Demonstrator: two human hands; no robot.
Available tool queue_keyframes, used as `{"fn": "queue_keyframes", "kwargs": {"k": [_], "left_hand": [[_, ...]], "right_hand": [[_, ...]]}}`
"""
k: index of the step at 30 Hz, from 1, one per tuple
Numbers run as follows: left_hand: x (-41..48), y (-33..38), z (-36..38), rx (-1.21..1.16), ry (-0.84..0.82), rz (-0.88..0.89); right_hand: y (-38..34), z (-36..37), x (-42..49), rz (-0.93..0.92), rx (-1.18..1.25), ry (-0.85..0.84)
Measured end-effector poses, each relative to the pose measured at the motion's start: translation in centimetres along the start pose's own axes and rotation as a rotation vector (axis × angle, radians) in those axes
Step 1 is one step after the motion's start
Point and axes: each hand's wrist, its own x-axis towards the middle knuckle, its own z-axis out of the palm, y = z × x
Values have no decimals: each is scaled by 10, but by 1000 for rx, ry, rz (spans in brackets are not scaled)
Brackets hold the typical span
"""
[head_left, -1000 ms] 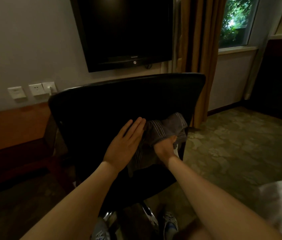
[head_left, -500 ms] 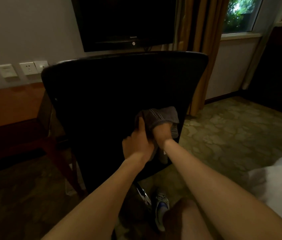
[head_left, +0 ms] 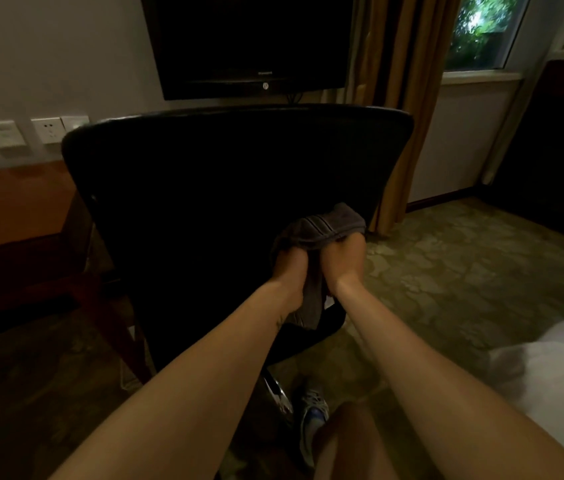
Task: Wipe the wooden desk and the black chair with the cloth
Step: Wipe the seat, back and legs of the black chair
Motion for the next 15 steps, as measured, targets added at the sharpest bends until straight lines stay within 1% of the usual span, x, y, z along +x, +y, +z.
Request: {"fn": "queue_keyframes", "kwargs": {"k": [4,5,8,12,13,15], "left_hand": [[3,-1,-2,-198,4,-22],[0,-3,-1,-246,4,-26],[-4,-2,-4,-365,79,-11],[-6,16,-21,-312,171,64],[-9,19,-26,-281,194,93],[-19,23,-33,-202,189,198]], "right_hand": [[-2,-5,-9,15,242,-71],[-8,-5,-15,41,274,-90],[-12,2,-26,89,334,-156],[-17,7,-42,101,407,-224],[-19,8,-49,88,376,-243],[-14,13,-61,54,284,-303]]}}
